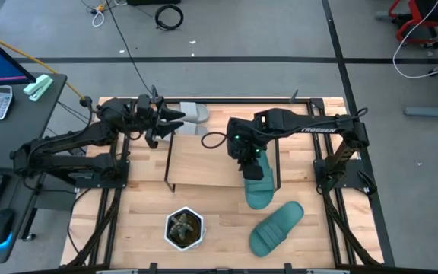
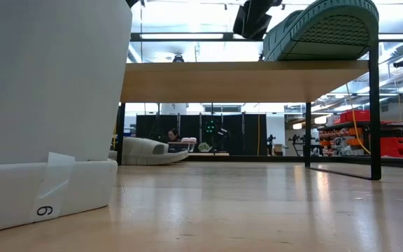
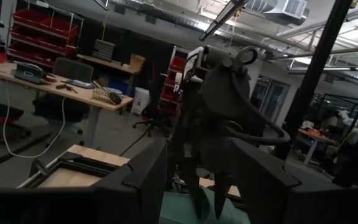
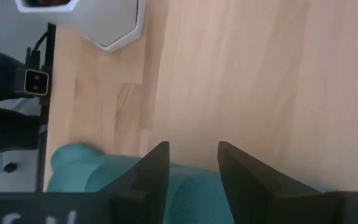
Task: Pick and place slides into the shelf
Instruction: Put the right green slide on the shelf, then put the green slide on the shelf
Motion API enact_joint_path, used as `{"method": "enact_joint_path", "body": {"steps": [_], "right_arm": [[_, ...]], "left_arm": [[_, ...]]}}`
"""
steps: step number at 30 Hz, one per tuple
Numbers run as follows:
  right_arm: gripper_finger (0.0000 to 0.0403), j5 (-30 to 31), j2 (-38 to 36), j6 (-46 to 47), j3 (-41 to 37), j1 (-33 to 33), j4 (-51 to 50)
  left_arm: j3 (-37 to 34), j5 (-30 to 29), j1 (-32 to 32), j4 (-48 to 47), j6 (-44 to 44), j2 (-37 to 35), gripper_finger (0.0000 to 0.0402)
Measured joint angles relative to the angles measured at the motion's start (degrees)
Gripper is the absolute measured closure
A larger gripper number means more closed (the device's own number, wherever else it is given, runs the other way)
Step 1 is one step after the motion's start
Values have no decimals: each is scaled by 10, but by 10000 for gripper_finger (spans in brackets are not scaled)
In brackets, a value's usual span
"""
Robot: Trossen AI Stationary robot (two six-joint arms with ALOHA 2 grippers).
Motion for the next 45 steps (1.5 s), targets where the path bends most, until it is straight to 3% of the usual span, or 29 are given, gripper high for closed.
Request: {"method": "enact_joint_path", "body": {"steps": [6, 12, 21, 26, 33, 45], "right_arm": [[259, 7, -3, 11, 4, 5, -52], [259, 2, -32, 55, 59, 18, -165], [259, 37, -130, 279, 25, 115, -197], [259, 76, -175, 438, -38, 193, -133], [259, 112, -215, 636, -170, 297, 1], [259, 164, -220, 872, -299, 436, 142]], "left_arm": [[0, 0, 4, 0, -2, 0, 225], [0, 4, 3, -16, -6, 0, 225], [0, 20, 3, -16, -6, 0, 223], [0, 56, -2, -25, -12, 0, 221], [0, 62, -28, -43, -17, 0, 220], [-1, 62, -52, -67, -16, 1, 223]]}}
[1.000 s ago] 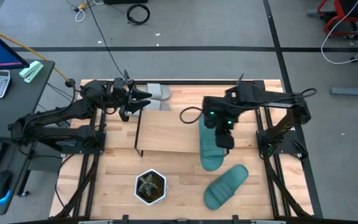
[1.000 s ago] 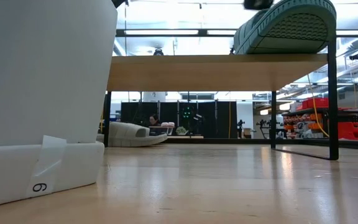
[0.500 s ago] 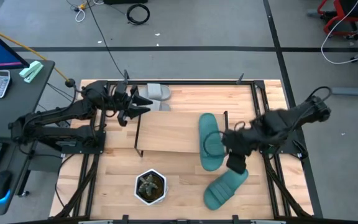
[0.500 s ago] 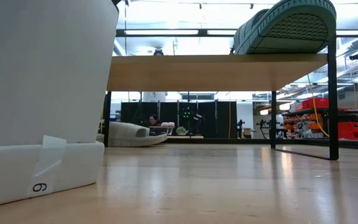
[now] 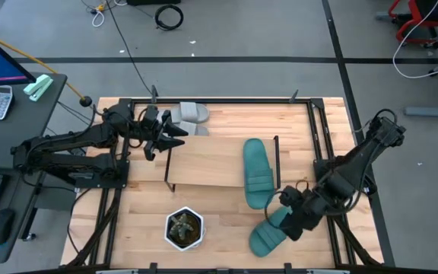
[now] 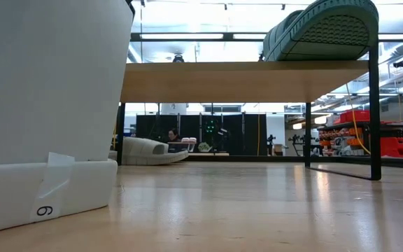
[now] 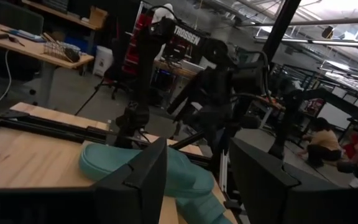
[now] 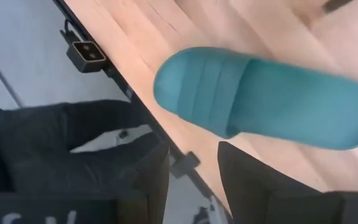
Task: Pick and place slides into the shelf
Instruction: Put the green slide on the shelf
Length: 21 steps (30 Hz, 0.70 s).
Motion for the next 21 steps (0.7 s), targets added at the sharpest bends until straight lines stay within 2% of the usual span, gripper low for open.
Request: {"method": "enact_joint_path", "body": {"steps": [11, 21], "right_arm": [[250, 81, 1, 171, -118, 67, 144], [183, 92, 1, 187, -218, 74, 233]], "left_arm": [[0, 0, 0, 0, 0, 0, 222], [0, -1, 0, 0, -4, 0, 224]]}}
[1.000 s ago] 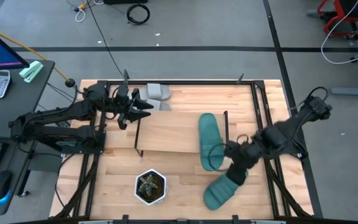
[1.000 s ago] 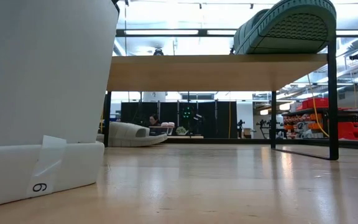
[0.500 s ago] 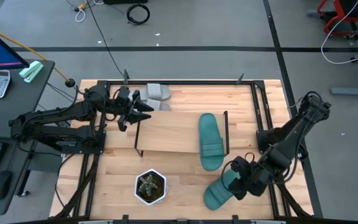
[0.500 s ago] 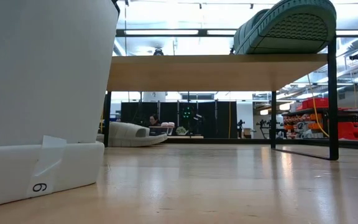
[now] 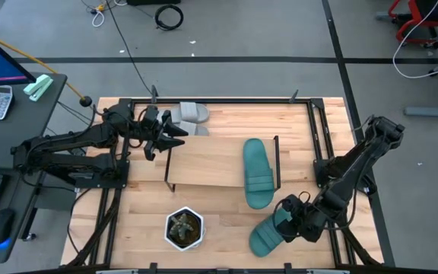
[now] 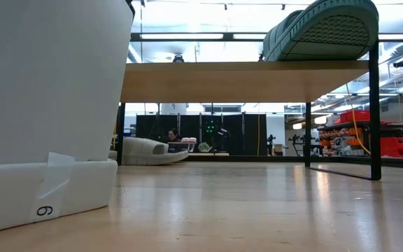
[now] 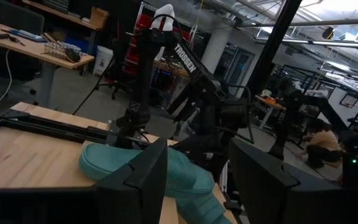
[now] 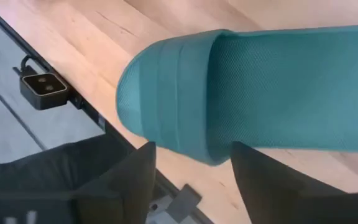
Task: Pick and place slides into the shelf
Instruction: Put the green slide on the shelf
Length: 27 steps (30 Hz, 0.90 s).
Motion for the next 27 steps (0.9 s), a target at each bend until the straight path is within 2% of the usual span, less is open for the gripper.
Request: {"method": "enact_joint_path", "body": {"steps": [7, 18, 27], "right_arm": [[152, 6, 2, -4, -36, 0, 46], [155, 40, 16, -24, -45, 1, 81], [155, 41, 62, -27, -45, 5, 121]], "left_arm": [[0, 0, 0, 0, -1, 0, 227], [0, -3, 0, 1, -2, 0, 229], [0, -7, 1, 2, -2, 0, 229]]}}
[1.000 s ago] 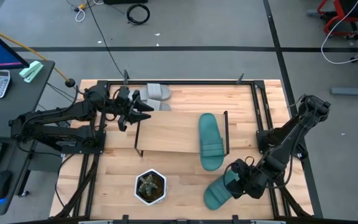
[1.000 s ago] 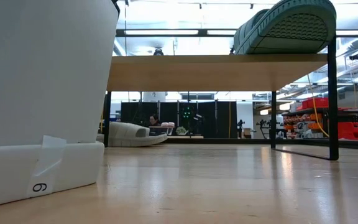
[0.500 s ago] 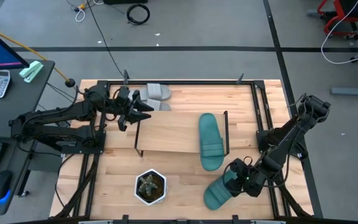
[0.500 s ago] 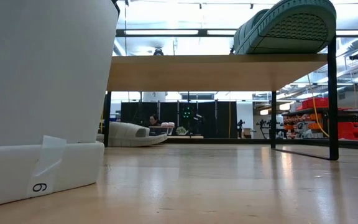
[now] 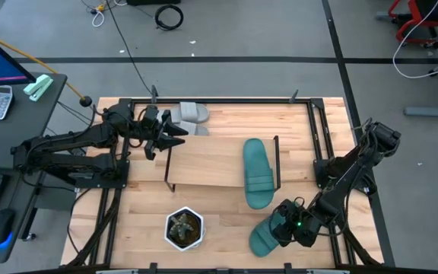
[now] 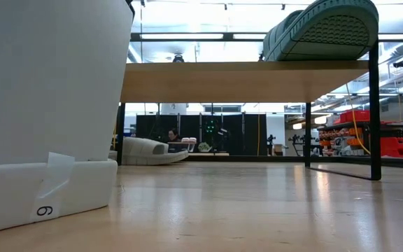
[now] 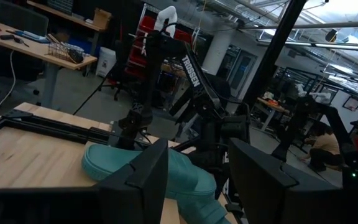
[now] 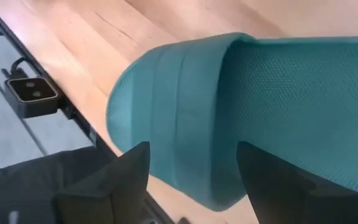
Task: Pick and place slides into the shelf
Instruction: Put the green slide on the shelf
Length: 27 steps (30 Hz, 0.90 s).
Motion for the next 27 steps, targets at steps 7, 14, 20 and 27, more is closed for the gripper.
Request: {"method": "enact_joint_path", "body": {"steps": [7, 14, 20, 27], "right_arm": [[155, -5, 46, -3, 0, 3, 69], [219, -26, 78, -3, 0, 3, 95], [375, -31, 66, -14, 0, 3, 95], [391, -47, 18, -13, 1, 19, 89]], "left_arm": [[0, 0, 0, 0, 0, 0, 228], [0, 0, 0, 0, 0, 0, 229], [0, 0, 0, -1, -4, 0, 230], [0, 0, 0, 0, -4, 0, 230]]}}
